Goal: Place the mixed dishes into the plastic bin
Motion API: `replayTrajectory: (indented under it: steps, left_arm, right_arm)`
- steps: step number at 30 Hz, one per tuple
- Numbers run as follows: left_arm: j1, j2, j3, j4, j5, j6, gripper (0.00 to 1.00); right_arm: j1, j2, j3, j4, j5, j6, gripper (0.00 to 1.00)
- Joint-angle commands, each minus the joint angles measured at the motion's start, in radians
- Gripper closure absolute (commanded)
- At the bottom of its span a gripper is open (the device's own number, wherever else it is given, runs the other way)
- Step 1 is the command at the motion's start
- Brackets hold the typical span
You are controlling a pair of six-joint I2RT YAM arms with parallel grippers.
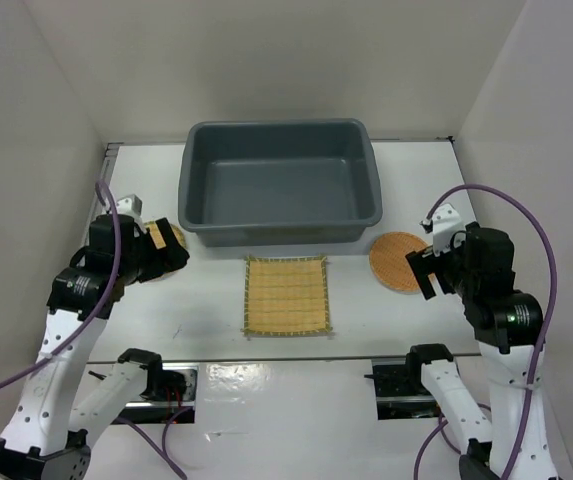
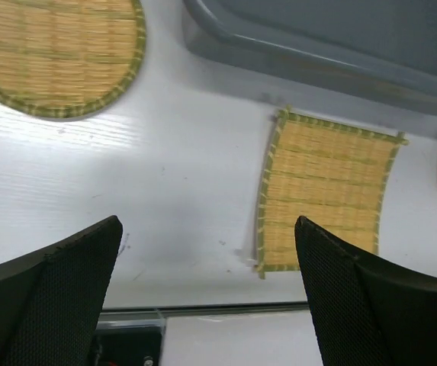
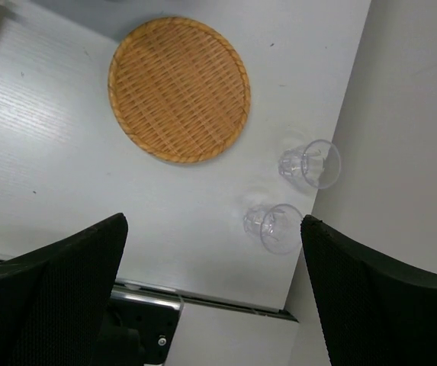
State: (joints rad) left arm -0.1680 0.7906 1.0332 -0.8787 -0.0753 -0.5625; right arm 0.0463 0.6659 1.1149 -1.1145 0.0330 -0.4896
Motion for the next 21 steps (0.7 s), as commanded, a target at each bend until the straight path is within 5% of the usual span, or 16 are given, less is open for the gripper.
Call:
replayTrajectory:
  steps: [1,8,13,18,21]
  left_arm:
    - [-0.028,-0.028,0.015,0.055,0.107,-0.065,0.00]
    - [-0.163,0.221,-0.220,0.303,0.489,-0.164,0.00]
    - [-0.338,0.318,-0.361,0.535,0.503,-0.298,0.00]
    - [-0.361,0.366,-0.436,0.676,0.514,-0.358,0.00]
    - [-0.386,0.452,-0.456,0.705,0.539,-0.367,0.00]
  right_arm:
    - [0.009,0.023,0.028,-0.002,0.022,0.029,0.02]
    - [0.009,0.009,0.109,0.136,-0.214,0.123,0.02]
    - [0.009,0.078,0.051,0.163,-0.471,0.103,0.02]
    - [0.070,0.103,-0.044,0.246,-0.554,0.040,0.09]
    - [0.128,0.132,-0.085,0.269,-0.613,-0.021,0.02]
